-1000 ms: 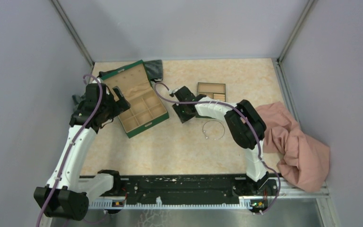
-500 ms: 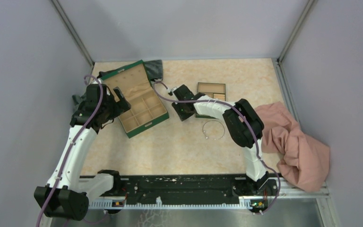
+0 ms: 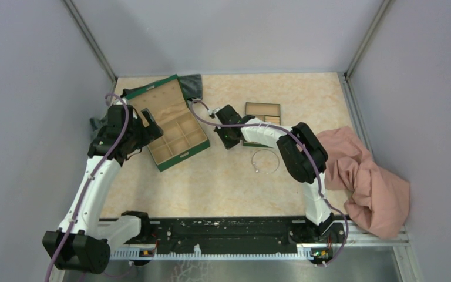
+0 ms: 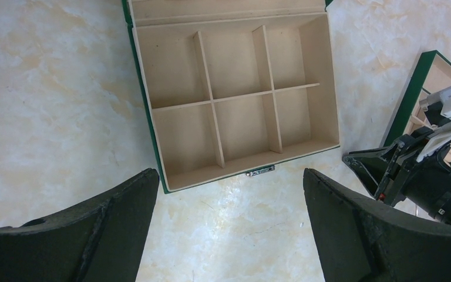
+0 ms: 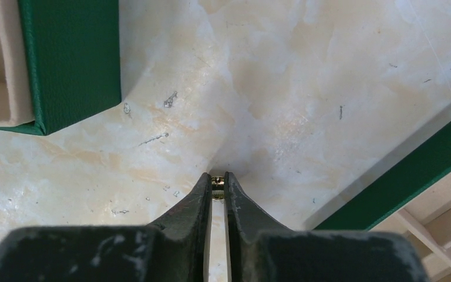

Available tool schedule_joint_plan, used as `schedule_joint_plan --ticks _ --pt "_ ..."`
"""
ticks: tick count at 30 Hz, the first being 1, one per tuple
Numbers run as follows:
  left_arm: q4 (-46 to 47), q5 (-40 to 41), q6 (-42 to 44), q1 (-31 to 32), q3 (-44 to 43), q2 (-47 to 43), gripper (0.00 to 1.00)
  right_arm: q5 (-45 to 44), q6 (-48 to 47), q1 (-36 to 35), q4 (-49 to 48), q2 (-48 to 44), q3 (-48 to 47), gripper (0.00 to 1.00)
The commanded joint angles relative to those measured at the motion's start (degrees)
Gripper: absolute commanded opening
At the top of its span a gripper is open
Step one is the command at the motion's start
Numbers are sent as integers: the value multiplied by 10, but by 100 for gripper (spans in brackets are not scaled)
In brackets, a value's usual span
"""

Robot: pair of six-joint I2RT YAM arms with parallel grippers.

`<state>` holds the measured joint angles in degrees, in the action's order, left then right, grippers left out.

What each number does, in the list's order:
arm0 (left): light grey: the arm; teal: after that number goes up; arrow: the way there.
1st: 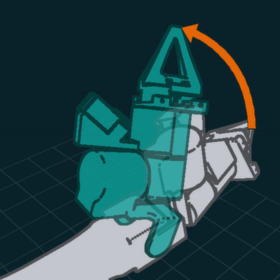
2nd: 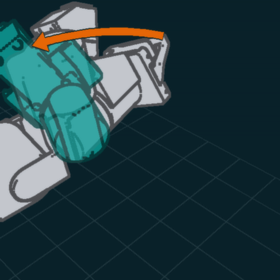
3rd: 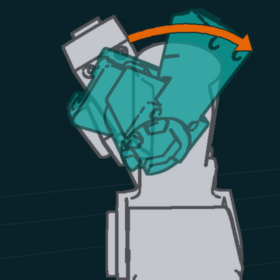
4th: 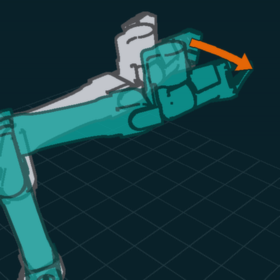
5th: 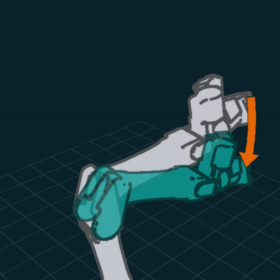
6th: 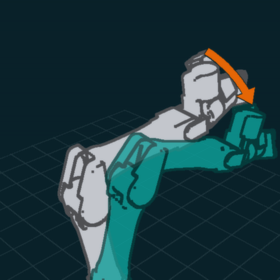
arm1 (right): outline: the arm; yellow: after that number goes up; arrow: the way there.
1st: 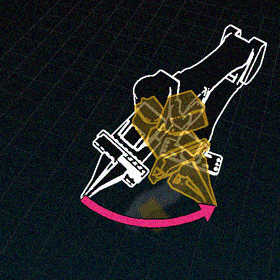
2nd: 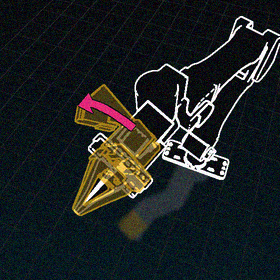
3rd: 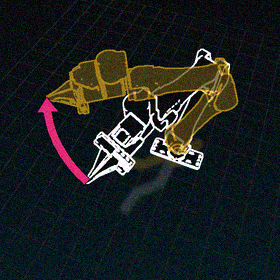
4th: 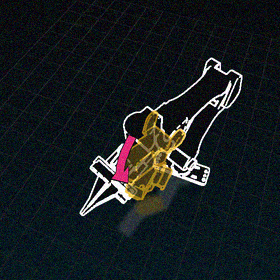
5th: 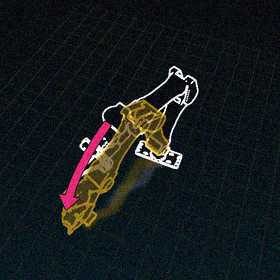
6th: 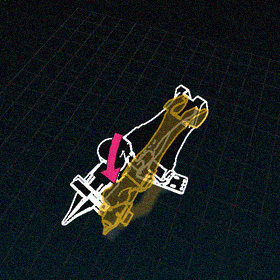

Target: Organize the mixed jewelry

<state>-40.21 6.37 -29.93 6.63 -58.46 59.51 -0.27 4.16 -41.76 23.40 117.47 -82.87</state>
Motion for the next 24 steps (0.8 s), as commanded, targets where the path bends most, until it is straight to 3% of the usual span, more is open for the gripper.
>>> schedule_joint_plan --ticks 1,2,8,15,20,24 --pt "14 -10 2 -4 6 -3 99 8 19 3 12 -12 17 4" --pt "14 -11 2 -4 6 -3 99 6 24 2 10 -14 18 1" --pt "21 -57 16 -3 4 -4 99 38 67 21 -12 -56 42 0" --pt "49 -135 31 4 26 0 99 187 159 99 -71 -137 116 0" --pt "58 -133 34 8 34 6 99 300 214 148 -103 -188 157 0" --pt "62 -134 37 8 39 9 99 326 235 167 -110 -209 166 0"
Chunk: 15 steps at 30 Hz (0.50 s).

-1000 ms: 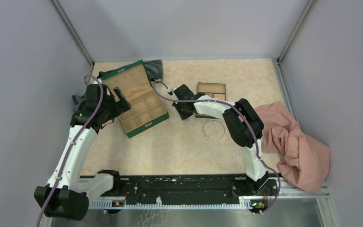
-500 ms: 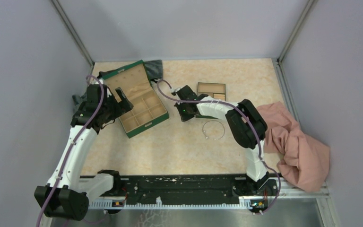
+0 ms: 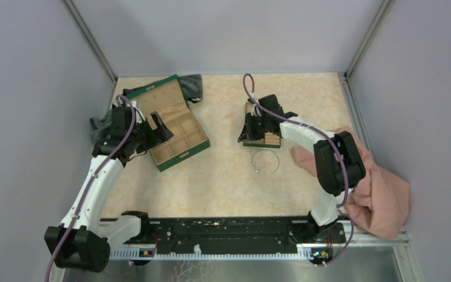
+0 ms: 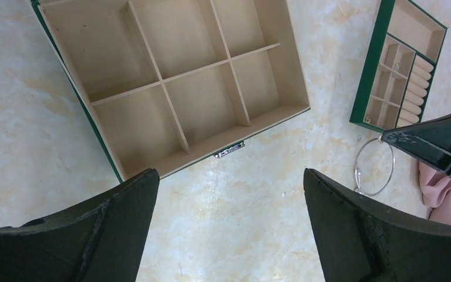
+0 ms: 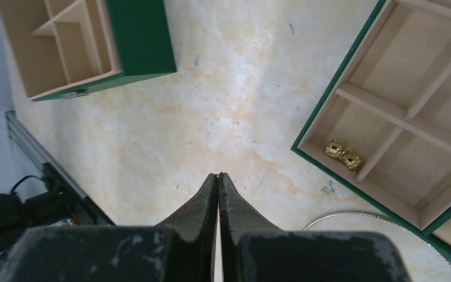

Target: Organize the mixed jewelry

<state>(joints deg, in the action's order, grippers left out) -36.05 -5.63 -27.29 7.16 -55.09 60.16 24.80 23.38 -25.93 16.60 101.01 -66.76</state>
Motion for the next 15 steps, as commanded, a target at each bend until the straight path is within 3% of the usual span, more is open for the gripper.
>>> schedule_joint_plan --ticks 1,15 --pt "21 -14 11 3 7 4 99 78 46 11 -44 -46 5 0" --pt "18 -3 29 3 -2 9 99 86 74 33 -38 -39 -33 0"
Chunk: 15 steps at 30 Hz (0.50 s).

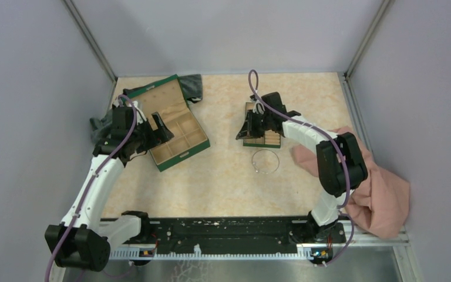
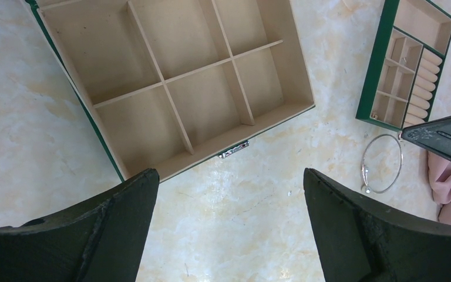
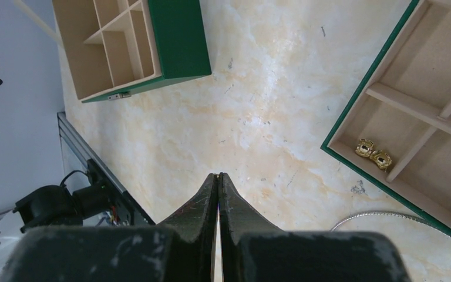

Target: Organize the mixed jewelry

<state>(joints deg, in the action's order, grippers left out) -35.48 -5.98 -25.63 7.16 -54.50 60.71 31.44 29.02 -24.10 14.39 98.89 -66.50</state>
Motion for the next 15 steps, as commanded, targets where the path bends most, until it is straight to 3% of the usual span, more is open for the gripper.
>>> schedule_joint_plan --ticks 1,8,15 --pt "12 0 14 3 -8 4 99 21 18 18 -12 -18 -41 0" --pt "11 -2 20 3 -8 8 99 -21 12 62 25 -17 -72 0" --pt "4 -8 25 3 -11 12 99 65 66 109 -47 21 -86 0"
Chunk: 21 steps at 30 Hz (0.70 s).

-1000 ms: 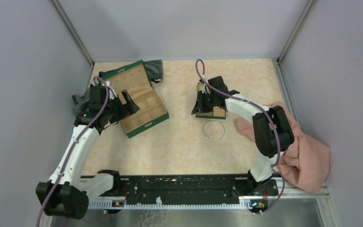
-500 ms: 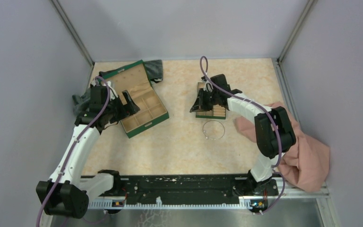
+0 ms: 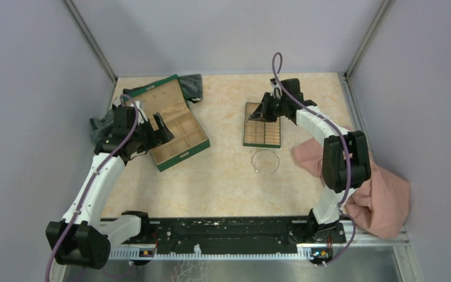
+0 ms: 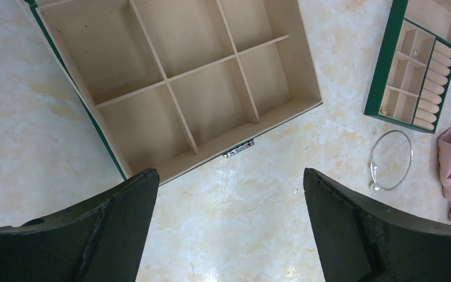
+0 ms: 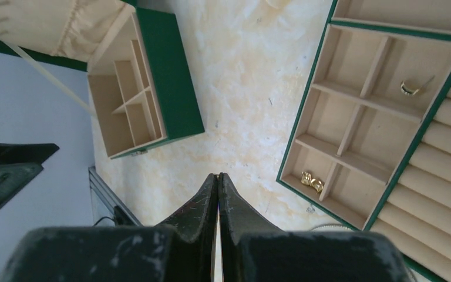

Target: Organize the mixed jewelry

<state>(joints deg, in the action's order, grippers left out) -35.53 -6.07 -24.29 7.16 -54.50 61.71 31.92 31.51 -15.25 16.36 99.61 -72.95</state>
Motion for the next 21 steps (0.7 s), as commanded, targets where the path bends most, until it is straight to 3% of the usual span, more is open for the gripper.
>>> schedule_joint_plan --ticks 1,13,21 --pt "3 -7 14 3 -11 0 99 80 55 27 -87 17 -18 0" --pt "-1 -2 22 3 -10 0 99 154 91 67 -142 85 -38 0" --pt "-1 -2 28 3 -13 9 99 16 16 67 -53 103 -61 0"
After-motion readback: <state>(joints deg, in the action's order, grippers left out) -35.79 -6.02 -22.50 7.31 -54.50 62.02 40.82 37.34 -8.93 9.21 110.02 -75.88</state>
